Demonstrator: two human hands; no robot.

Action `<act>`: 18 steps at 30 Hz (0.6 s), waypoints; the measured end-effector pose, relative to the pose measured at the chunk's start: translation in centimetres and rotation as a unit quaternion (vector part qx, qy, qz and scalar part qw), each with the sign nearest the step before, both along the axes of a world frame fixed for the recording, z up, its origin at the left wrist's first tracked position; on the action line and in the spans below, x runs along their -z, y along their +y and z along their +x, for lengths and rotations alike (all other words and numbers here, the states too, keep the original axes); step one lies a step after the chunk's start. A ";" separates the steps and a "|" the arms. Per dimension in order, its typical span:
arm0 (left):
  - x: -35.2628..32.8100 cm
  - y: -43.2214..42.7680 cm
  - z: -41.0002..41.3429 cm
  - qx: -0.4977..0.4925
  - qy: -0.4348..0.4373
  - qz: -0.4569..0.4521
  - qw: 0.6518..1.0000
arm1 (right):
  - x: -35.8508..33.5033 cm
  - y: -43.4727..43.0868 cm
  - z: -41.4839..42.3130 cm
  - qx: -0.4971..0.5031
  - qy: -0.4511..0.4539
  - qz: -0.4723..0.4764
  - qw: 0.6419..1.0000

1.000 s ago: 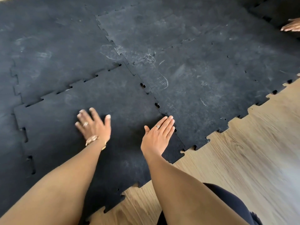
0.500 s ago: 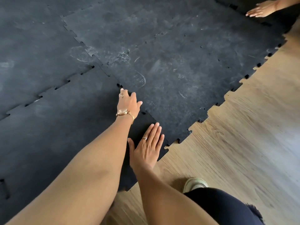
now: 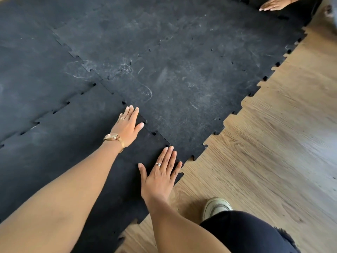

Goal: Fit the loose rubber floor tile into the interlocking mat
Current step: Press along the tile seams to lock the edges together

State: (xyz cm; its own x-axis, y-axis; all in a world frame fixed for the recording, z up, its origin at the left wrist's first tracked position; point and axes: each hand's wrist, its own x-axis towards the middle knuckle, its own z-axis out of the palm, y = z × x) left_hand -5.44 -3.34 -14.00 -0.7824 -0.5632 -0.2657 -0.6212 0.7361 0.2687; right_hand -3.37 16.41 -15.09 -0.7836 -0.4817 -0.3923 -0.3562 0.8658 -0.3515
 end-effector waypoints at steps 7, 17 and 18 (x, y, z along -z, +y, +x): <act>2.0 2.8 3.7 0.003 0.004 -0.050 0.999 | -0.6 -0.9 -0.3 -0.006 -0.012 0.010 1.000; -2.7 0.6 1.9 0.039 -0.166 0.027 0.985 | -4.7 -4.3 -2.3 -0.026 -0.080 0.131 0.988; -3.1 0.3 1.9 0.052 -0.179 0.028 0.982 | -4.7 -4.4 -2.2 -0.020 -0.072 0.130 0.989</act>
